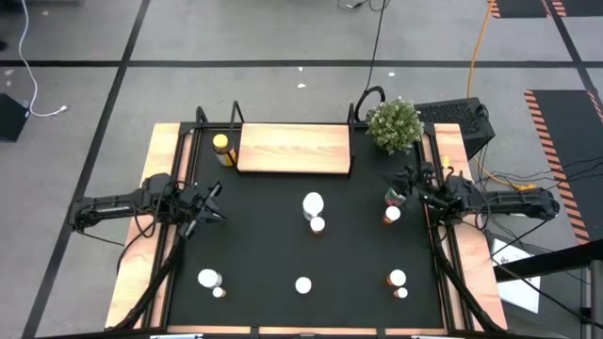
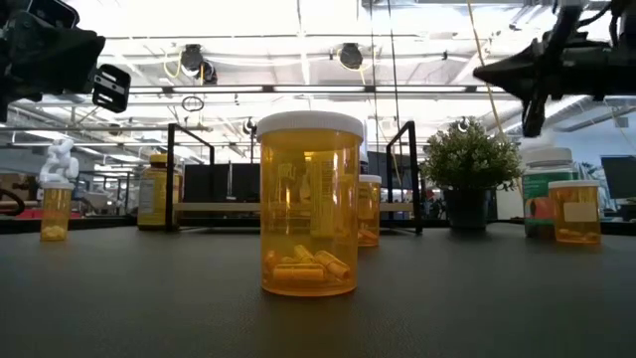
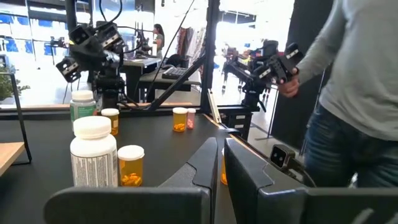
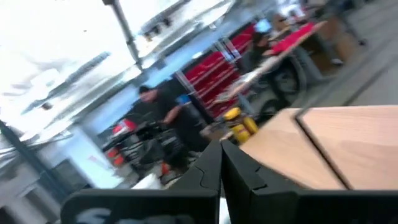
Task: Pick and place medicine bottles onto shelf by color
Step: Put the green pill bottle on the shelf
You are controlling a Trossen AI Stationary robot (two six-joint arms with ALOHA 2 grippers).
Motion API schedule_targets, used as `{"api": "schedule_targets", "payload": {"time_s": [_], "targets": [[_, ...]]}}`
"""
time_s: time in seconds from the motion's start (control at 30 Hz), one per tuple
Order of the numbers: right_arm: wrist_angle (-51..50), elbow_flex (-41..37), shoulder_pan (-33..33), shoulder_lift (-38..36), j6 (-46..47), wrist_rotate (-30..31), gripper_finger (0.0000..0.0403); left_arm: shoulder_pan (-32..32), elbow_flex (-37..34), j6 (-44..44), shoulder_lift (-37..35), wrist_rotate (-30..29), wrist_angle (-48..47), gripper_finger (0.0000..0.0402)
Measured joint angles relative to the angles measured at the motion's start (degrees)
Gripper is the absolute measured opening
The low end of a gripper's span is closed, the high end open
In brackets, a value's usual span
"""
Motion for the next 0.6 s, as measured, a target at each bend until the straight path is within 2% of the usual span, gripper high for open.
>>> {"api": "schedule_targets", "payload": {"time_s": [0.13,0.3,0.47,0.6], "targets": [[0.44,6.58,0.0,7.17,0.88,8.09,0.0,0.0,-0.02,-0.43,0.0,-1.42,2.91,0.0031],[0.03,17.78,0.0,18.07,-7.22,13.61,0.0,0.02,-0.02,-12.06,-0.02,-2.11,14.26,0.0031],[0.28,26.89,-0.04,26.3,-15.7,17.05,0.0,0.17,-0.02,-10.44,0.0,-6.4,28.74,0.0031],[-0.08,31.35,-0.02,28.61,-23.73,18.52,0.0,0.17,-0.02,-9.15,-0.02,-7.39,40.97,0.0031]]}}
